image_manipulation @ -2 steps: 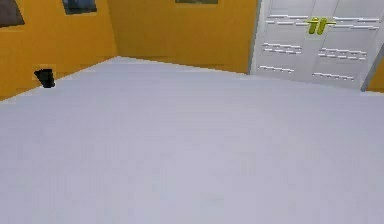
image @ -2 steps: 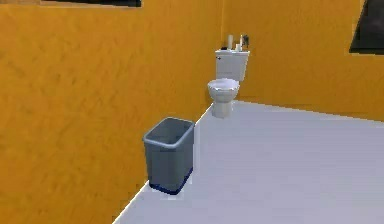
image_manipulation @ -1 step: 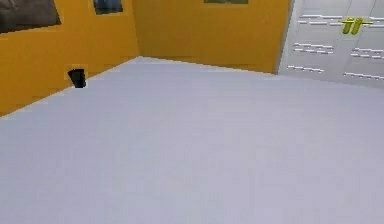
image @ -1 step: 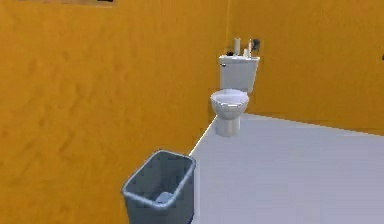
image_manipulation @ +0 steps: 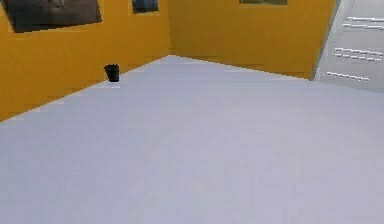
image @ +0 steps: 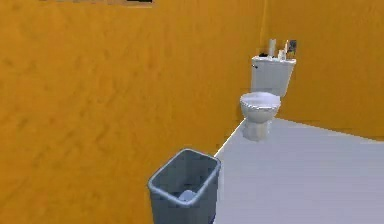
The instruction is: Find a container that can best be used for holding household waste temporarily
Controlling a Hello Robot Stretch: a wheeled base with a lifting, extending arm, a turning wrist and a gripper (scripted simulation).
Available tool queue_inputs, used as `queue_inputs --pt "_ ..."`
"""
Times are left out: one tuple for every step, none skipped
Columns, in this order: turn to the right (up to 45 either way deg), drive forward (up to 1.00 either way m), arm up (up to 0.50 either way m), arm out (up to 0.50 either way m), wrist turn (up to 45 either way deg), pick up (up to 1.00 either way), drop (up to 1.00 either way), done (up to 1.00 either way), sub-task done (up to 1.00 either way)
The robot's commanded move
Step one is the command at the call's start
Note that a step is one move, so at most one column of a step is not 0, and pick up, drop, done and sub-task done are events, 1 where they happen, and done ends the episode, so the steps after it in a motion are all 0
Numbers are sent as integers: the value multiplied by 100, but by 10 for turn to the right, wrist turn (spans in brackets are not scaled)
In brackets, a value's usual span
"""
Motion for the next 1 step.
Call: queue_inputs --pt "0 0 0 0 0 0 0 100 0"
